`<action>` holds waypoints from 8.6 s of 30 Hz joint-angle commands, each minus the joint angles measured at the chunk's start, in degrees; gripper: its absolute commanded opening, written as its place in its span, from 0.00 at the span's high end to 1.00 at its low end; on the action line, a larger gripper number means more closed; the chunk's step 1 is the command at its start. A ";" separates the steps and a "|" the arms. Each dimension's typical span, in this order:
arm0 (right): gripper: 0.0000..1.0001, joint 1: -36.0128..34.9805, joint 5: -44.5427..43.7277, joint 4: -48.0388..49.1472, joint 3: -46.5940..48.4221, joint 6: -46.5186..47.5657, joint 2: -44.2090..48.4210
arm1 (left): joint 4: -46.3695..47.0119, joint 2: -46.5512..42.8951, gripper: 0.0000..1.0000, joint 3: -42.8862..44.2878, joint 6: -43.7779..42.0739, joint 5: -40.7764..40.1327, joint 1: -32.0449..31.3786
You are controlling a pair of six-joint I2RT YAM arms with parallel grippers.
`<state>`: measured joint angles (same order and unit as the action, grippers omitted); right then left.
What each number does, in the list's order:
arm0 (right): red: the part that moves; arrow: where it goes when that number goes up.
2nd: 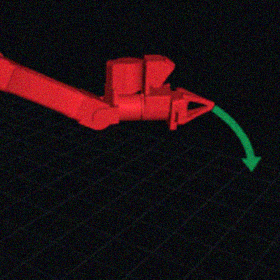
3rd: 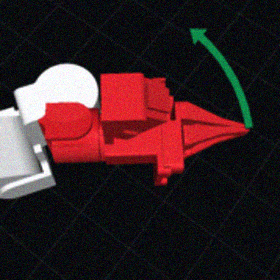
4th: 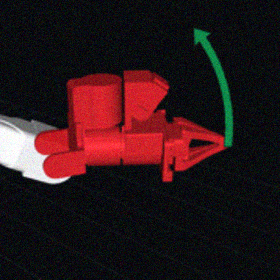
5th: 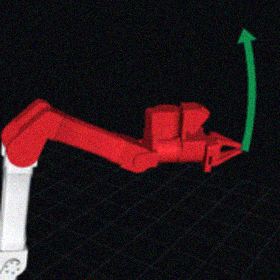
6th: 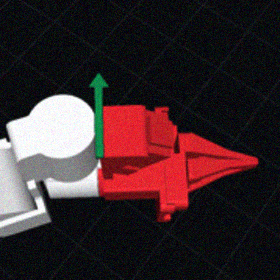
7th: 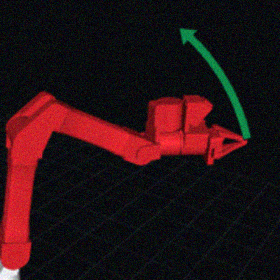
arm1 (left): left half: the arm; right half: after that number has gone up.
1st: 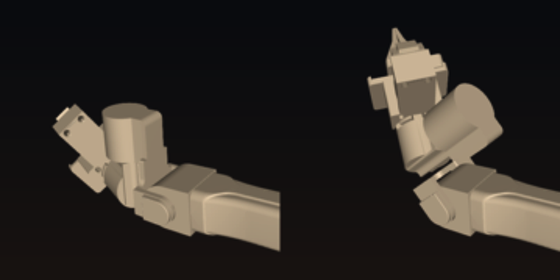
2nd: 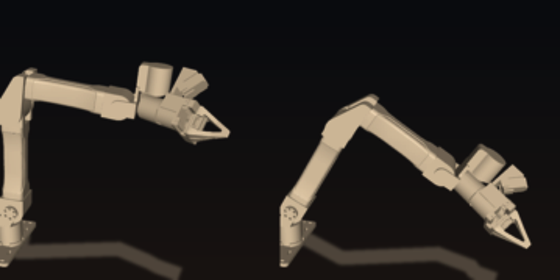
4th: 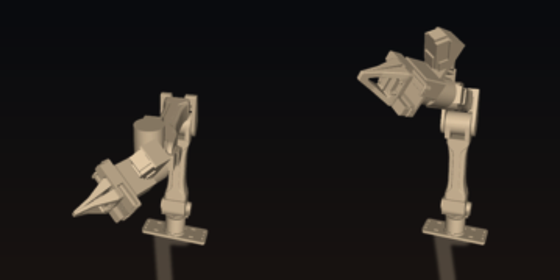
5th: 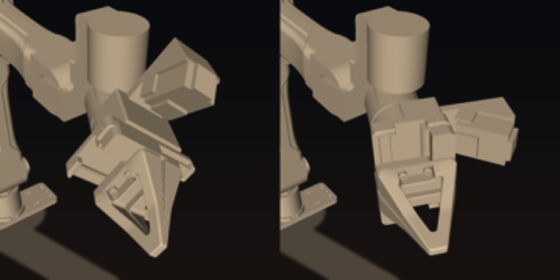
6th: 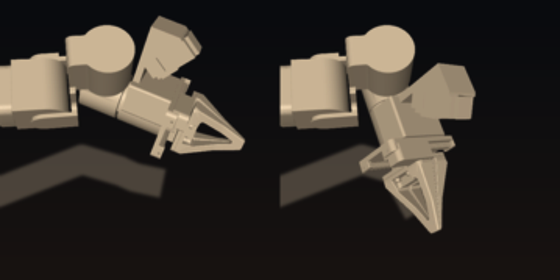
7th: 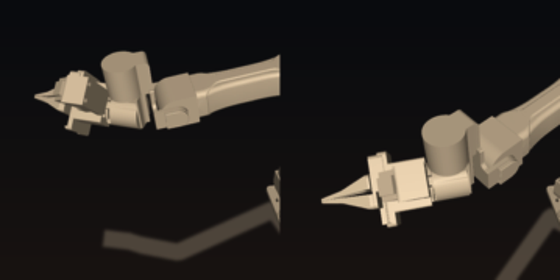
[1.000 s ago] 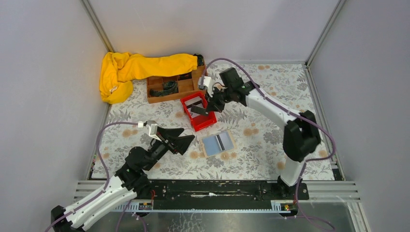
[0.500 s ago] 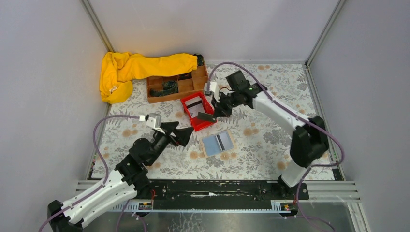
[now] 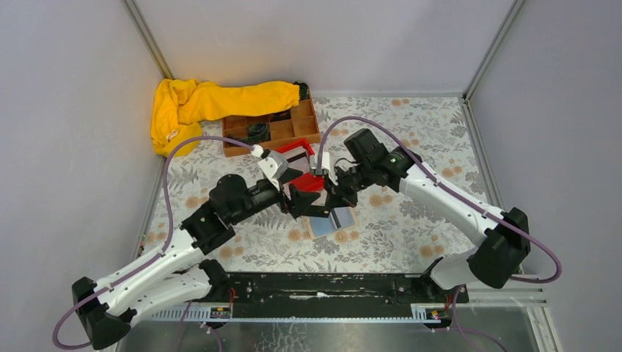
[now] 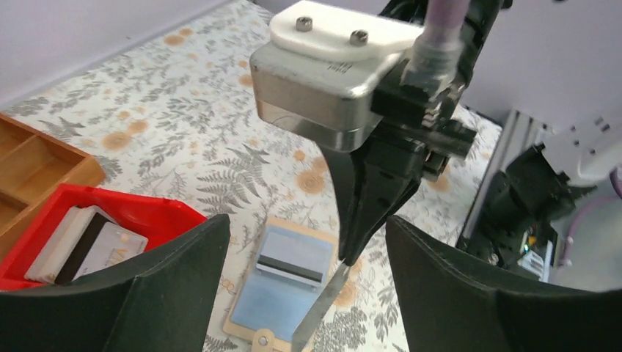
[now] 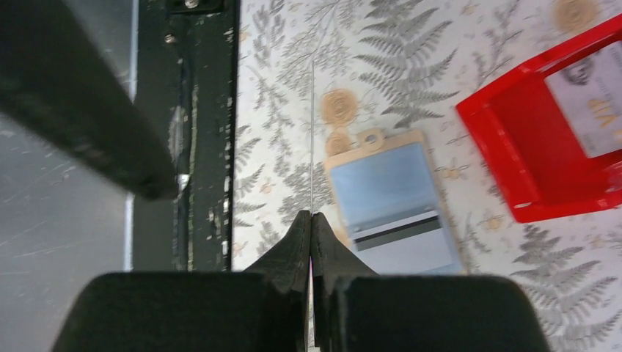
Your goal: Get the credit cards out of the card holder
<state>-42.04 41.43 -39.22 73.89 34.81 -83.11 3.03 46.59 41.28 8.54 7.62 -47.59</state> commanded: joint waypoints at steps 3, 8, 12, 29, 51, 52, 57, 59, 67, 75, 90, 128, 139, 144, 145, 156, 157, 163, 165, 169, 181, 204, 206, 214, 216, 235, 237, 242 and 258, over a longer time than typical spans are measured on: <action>1.00 -2.67 -0.20 -4.77 -0.07 -4.24 7.66 | -5.07 -0.34 0.20 1.12 -5.83 9.43 -2.22; 1.00 -2.77 -1.55 -7.11 0.20 -5.69 10.75 | -6.72 1.69 0.22 0.37 -6.60 11.82 -5.40; 1.00 -3.38 -1.48 -7.77 0.01 -5.58 11.40 | -9.87 7.06 0.27 2.62 -7.29 14.25 -6.01; 1.00 -3.49 -1.68 -9.20 0.17 -4.25 11.02 | -8.42 7.39 0.60 2.04 -6.82 15.80 -7.09; 1.00 -3.66 0.47 -9.52 -0.06 -3.45 9.99 | -6.63 6.73 0.92 1.37 -6.06 16.23 -7.14; 1.00 -3.66 0.57 -9.50 0.01 -3.45 9.92 | -6.56 6.76 0.97 1.43 -6.03 16.47 -7.14; 1.00 -3.67 -0.30 -9.20 -0.31 -3.54 9.88 | -6.01 7.04 1.00 0.98 -5.94 18.03 -7.09; 0.85 -3.66 -3.41 -6.26 -1.41 -5.13 10.96 | -5.64 6.90 1.00 0.68 -5.99 17.71 -7.10; 0.40 -3.66 -25.96 14.20 -9.82 -15.63 21.99 | -3.00 5.36 1.00 -1.57 -6.94 9.42 -7.05; 0.41 -3.57 -43.72 37.77 -23.26 -29.63 30.24 | 10.54 7.46 1.00 -7.02 -14.53 17.55 5.79; 0.42 -3.57 -38.96 45.11 -34.50 -33.76 24.39 | 19.98 36.42 1.00 7.62 -17.25 43.66 29.28; 0.42 -1.06 -38.69 48.63 -35.70 -33.45 17.55 | 20.21 57.08 1.00 17.34 -19.74 40.53 36.04; 0.43 -0.91 -38.11 49.15 -35.92 -33.71 17.11 | 19.23 57.40 0.83 17.46 -18.95 39.60 35.99; 0.43 -0.85 -37.83 49.27 -36.00 -33.82 17.26 | 18.98 56.30 0.63 16.66 -18.91 37.13 35.99; 0.43 -0.80 -37.76 49.40 -36.05 -33.88 17.28 | 18.89 55.95 0.61 16.52 -19.01 36.87 35.99; 0.41 -0.16 -42.48 49.00 -36.05 -36.55 17.19 | 25.14 47.74 0.55 11.80 -13.64 32.66 33.84; 0.40 0.23 -44.25 48.98 -36.15 -38.08 17.19 | 25.74 46.14 0.56 10.94 -13.19 30.54 32.52; 0.61 1.46 -57.08 44.05 -35.07 -46.83 14.92 | 28.83 35.64 0.58 4.62 -12.82 -0.74 14.73; 0.66 1.44 -54.72 40.46 -33.41 -49.54 13.92 | 39.57 31.61 0.58 -2.18 -3.97 -3.91 12.69; 0.66 1.43 -51.70 40.08 -34.80 -53.05 13.49 | 38.43 26.38 0.64 -8.96 13.75 -6.23 11.68; 1.00 1.82 -49.33 47.96 -42.43 -55.21 11.24 | 50.33 31.38 0.00 -24.02 14.67 -40.46 -18.93; 0.99 1.79 -45.21 53.41 -46.19 -53.72 9.01 | 52.34 46.73 0.19 -21.88 45.18 -29.68 -16.08; 0.99 1.79 -45.08 53.85 -46.28 -53.64 8.59 | 49.72 47.68 0.19 -20.57 46.66 -29.33 -16.06; 0.99 1.79 -44.04 54.09 -46.21 -53.54 5.89 | 47.28 51.42 0.19 -17.69 49.35 -26.82 -14.42; 0.98 1.79 -43.44 54.31 -46.41 -53.76 5.37 | 47.59 52.47 0.19 -17.74 49.75 -26.27 -14.02; 1.00 1.80 -37.96 57.26 -46.90 -55.33 1.16 | 63.39 57.42 0.23 -22.80 52.93 -21.25 -10.30; 1.00 1.79 -37.94 57.24 -46.95 -55.38 1.03 | 63.94 57.34 0.30 -23.10 53.48 -21.39 -10.28; 1.00 1.81 -38.26 57.34 -46.96 -55.30 0.94 | 64.92 57.88 0.48 -23.85 55.40 -21.71 -10.06; 1.00 1.87 -38.28 57.96 -46.55 -55.48 -1.25 | 66.58 58.91 0.93 -25.57 57.18 -22.37 -9.64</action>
<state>-40.45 2.68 19.86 27.11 -20.45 -82.41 67.48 104.79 16.40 66.08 -13.93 -57.63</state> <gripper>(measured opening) 0.011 0.128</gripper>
